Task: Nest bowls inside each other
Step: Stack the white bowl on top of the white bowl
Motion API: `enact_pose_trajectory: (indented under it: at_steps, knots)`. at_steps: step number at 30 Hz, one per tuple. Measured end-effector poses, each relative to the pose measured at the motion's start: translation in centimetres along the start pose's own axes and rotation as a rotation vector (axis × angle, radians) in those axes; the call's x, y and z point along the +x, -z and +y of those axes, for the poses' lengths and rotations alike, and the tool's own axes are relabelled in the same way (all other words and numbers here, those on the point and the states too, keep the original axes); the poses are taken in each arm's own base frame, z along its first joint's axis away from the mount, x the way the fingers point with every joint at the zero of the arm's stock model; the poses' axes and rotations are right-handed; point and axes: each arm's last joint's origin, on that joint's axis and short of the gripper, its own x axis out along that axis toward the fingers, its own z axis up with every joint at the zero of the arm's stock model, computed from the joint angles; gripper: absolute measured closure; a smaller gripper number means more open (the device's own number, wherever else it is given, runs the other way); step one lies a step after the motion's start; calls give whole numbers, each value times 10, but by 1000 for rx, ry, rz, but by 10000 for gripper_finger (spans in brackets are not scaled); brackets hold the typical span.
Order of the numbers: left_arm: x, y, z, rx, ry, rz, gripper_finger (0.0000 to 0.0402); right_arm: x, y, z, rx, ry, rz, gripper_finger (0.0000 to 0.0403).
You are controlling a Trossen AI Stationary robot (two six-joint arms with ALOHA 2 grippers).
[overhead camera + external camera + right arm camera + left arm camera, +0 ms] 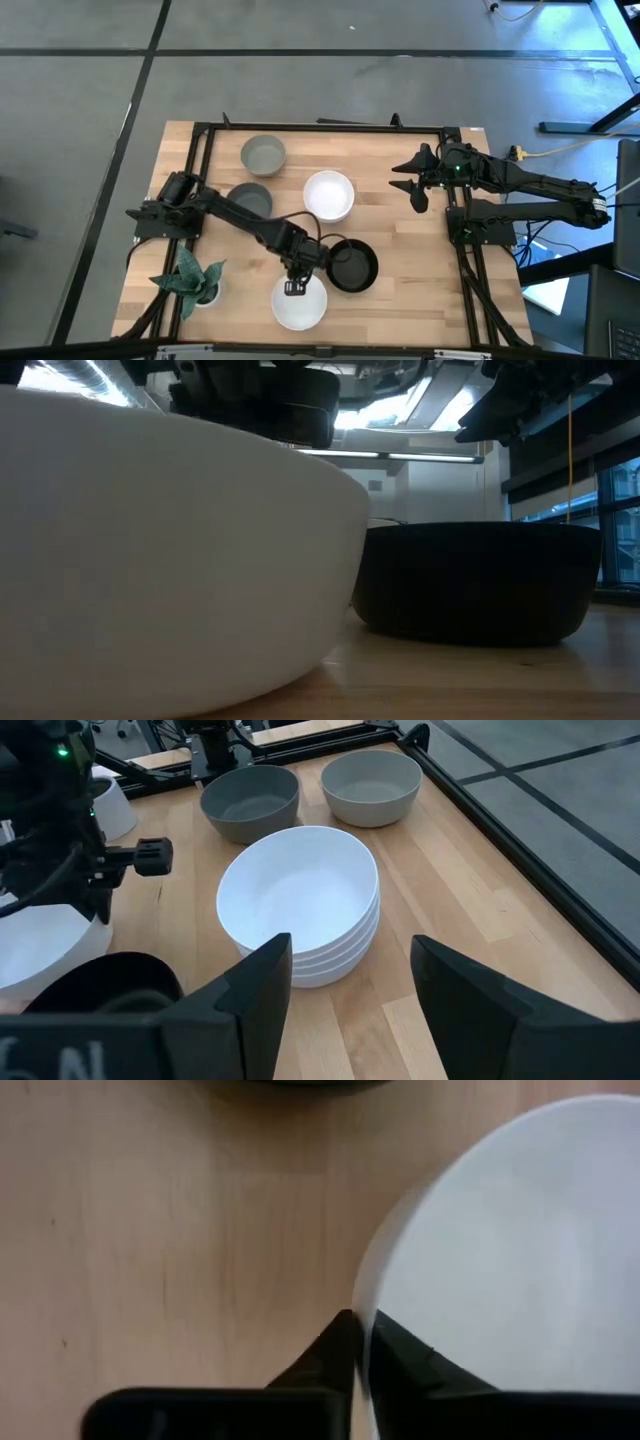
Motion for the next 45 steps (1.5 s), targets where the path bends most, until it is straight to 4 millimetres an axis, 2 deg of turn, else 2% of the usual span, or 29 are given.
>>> enact_pose_trajectory:
  at_steps: [8, 12, 16, 20, 28, 32, 37, 45]
  knots:
    - [-5, -1, 19, -70, -4, 53, 398, 0, 0, 0, 0, 0, 0, 196]
    - [-25, -4, 31, -65, -2, 20, 399, 0, 0, 0, 1, 1, 1, 196]
    - [-50, -7, 42, -65, 21, -42, 399, 0, 1, 0, 1, 2, 12, 196]
    - [-85, -8, 52, -65, 27, -152, 400, 0, 1, 0, 1, 2, 12, 196]
    - [-168, -19, 78, -43, -10, -626, 401, 0, 1, 0, 1, 3, 6, 196]
    - [-194, -14, 100, -138, -172, -741, 401, 0, 1, 0, 1, 4, 5, 196]
    - [-198, -15, 132, -216, -271, -744, 401, 0, 0, 0, 1, 4, 2, 196]
    - [-166, -21, 181, -342, -335, -601, 401, 0, 0, 0, 11, 4, -3, 196]
